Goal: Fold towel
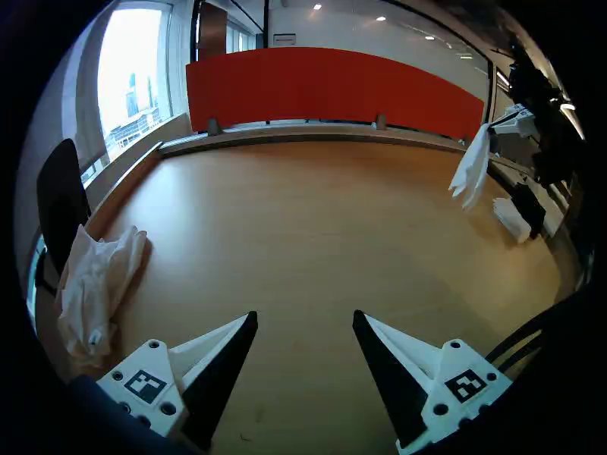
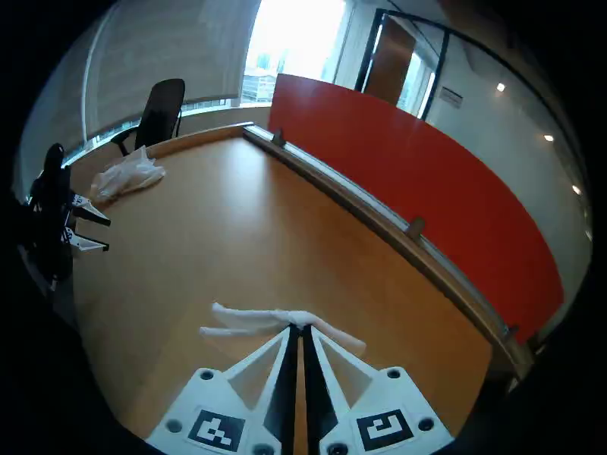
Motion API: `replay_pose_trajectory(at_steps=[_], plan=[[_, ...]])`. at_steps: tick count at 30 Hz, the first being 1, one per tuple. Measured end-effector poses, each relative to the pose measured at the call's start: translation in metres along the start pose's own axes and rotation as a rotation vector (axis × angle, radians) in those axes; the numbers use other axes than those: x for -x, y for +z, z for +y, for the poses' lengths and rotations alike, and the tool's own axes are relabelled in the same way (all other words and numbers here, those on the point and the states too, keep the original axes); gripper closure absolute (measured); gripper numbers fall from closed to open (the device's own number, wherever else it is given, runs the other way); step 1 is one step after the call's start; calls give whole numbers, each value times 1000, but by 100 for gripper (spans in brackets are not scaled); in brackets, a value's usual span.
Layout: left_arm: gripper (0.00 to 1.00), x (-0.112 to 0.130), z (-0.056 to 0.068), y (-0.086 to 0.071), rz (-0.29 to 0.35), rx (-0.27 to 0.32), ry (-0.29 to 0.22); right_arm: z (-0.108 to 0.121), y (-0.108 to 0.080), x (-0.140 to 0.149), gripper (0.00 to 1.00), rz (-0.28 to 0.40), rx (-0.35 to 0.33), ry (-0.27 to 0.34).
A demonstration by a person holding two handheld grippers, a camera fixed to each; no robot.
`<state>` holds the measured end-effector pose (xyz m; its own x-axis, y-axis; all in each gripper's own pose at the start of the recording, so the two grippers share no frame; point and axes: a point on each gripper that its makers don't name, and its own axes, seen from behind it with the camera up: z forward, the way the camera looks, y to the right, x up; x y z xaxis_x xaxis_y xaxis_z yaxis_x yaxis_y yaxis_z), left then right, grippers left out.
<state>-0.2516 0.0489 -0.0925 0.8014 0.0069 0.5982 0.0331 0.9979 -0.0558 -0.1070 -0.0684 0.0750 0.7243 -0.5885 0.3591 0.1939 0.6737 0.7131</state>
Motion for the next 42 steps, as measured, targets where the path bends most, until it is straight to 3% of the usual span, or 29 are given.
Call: replay_pose_trajectory(at_steps=[22,42], plan=[[7,-4,3,1,-17,-17,6,102,-43,52,96,-54,134,65],[7,-7,9,2,-25,-18,28,164,-72,102,96,-94,225,139]])
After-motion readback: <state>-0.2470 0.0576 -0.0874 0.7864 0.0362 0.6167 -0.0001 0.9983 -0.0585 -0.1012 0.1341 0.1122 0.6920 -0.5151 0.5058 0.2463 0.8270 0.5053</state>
